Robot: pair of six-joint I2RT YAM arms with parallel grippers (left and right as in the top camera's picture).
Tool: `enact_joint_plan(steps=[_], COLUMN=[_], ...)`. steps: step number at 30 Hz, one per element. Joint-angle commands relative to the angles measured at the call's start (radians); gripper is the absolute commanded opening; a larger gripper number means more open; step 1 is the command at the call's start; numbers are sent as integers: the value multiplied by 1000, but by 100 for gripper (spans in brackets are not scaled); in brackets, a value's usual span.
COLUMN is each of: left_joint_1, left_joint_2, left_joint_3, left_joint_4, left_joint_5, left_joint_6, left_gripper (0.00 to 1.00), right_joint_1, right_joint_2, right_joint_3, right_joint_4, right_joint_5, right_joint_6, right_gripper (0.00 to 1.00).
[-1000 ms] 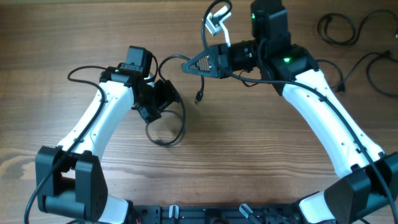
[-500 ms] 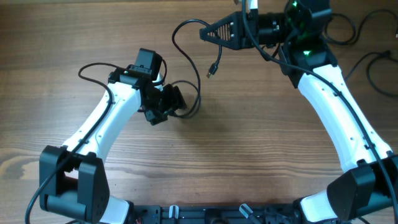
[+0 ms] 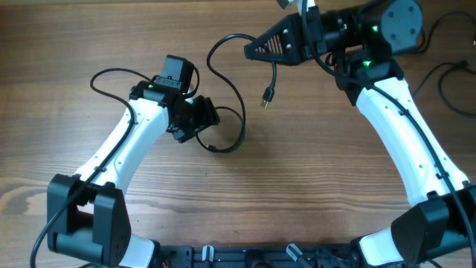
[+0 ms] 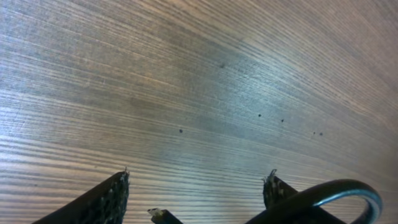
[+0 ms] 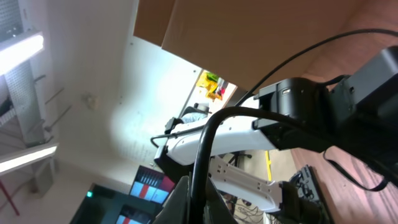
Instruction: Untangle cables
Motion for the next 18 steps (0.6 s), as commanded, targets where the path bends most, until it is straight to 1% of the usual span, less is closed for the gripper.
enact_joint_plan(steps=[1, 4, 5, 6, 8, 10, 12, 14, 15, 16, 17, 18], left_joint_1=[2, 2, 2, 2, 3, 6, 37, 77, 100, 130, 151, 173], left_joint_2=[10, 10, 10, 10, 10, 10, 10, 10, 10, 10, 10, 10], left_joint_3=[4, 4, 4, 4, 4, 4, 4, 4, 4, 4, 4, 4], left_joint_4=[25, 39, 44, 45, 42, 32, -6, -43, -63, -83, -95, -106], left_joint_5=[5, 4, -14, -32, -75, -130, -177, -190, -191, -191, -190, -188], left_joint_6=[5, 5, 4, 4, 4, 3, -58, -92, -102, -103, -102, -102], left_gripper=[67, 61, 48, 40, 31, 29, 26, 22, 21, 18, 19, 21], right_joint_1=[33, 59, 61, 61, 61, 60, 56, 53, 51, 51, 51, 51], right_joint_2=[-13, -13, -13, -13, -13, -13, -13, -13, -13, -13, -13, -13], right_joint_3=[15, 15, 15, 15, 15, 15, 15, 14, 14, 13, 13, 13], right_joint_4=[34, 34, 34, 34, 34, 31, 17, -34, -71, -131, -206, -326], right_joint_5=[-7, -7, -12, -19, -37, -59, -70, -69, -69, -64, -48, -9], right_joint_6=[89, 89, 89, 89, 56, 0, -53, -98, -140, -203, -266, -359], right_gripper=[4, 4, 4, 4, 4, 4, 4, 4, 4, 4, 4, 4])
